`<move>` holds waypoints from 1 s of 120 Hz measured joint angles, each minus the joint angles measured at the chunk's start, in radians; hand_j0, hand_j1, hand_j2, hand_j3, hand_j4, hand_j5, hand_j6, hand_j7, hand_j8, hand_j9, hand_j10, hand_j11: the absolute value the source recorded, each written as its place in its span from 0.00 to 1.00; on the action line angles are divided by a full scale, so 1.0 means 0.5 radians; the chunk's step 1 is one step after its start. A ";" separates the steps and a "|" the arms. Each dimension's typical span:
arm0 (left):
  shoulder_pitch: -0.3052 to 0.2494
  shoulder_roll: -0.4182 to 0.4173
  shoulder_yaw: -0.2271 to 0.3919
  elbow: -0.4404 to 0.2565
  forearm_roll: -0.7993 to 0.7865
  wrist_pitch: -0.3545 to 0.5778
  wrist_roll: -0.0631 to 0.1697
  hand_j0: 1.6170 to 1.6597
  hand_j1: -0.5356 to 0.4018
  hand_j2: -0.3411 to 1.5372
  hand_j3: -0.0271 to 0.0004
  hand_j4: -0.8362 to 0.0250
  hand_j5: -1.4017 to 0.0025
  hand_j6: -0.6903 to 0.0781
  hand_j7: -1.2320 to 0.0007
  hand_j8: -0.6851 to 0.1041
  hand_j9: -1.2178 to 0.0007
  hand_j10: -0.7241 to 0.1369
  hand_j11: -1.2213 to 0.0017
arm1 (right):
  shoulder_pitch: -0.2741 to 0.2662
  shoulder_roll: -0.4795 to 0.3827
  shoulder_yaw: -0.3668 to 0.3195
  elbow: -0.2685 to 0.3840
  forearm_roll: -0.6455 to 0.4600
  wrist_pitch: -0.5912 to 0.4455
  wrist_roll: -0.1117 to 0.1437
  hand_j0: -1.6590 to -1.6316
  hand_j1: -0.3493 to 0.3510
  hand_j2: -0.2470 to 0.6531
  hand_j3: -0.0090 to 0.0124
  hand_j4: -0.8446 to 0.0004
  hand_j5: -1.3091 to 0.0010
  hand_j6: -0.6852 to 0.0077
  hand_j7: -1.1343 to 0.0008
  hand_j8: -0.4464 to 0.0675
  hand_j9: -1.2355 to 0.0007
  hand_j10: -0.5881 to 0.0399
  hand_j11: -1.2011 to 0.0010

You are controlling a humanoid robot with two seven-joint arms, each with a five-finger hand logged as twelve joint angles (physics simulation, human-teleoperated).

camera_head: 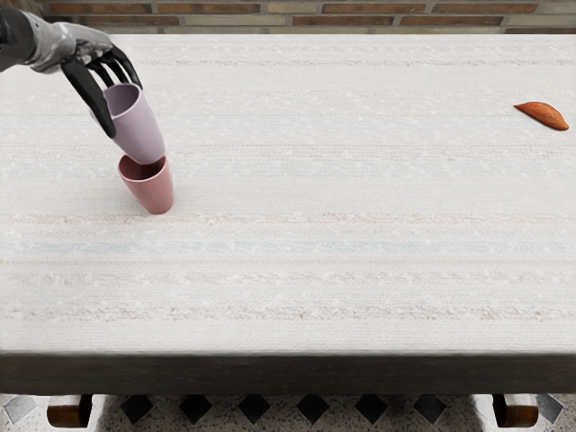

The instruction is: Pick up cup and place in cup with left hand

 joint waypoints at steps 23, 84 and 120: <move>0.007 -0.004 0.047 0.003 0.032 -0.031 0.000 0.90 0.45 0.41 0.99 0.36 0.40 0.45 0.32 0.40 0.30 0.18 0.32 | 0.000 0.000 0.000 0.000 0.000 0.000 0.000 0.04 0.00 0.27 0.42 1.00 1.00 0.99 1.00 0.87 1.00 0.94 1.00; 0.017 -0.025 0.049 0.007 0.067 -0.010 0.000 0.94 0.55 0.26 0.99 0.56 0.65 0.52 0.60 0.49 0.60 0.41 0.60 | 0.000 0.000 0.000 0.000 0.000 0.000 0.000 0.04 0.00 0.27 0.42 1.00 1.00 0.99 1.00 0.87 1.00 0.94 1.00; 0.023 -0.031 0.046 0.006 0.054 -0.008 0.000 0.96 0.74 0.21 0.99 0.77 0.84 0.69 0.82 0.67 0.81 0.64 0.81 | 0.000 0.000 0.000 0.000 0.000 0.000 0.000 0.04 0.00 0.27 0.42 1.00 1.00 0.99 1.00 0.87 1.00 0.94 1.00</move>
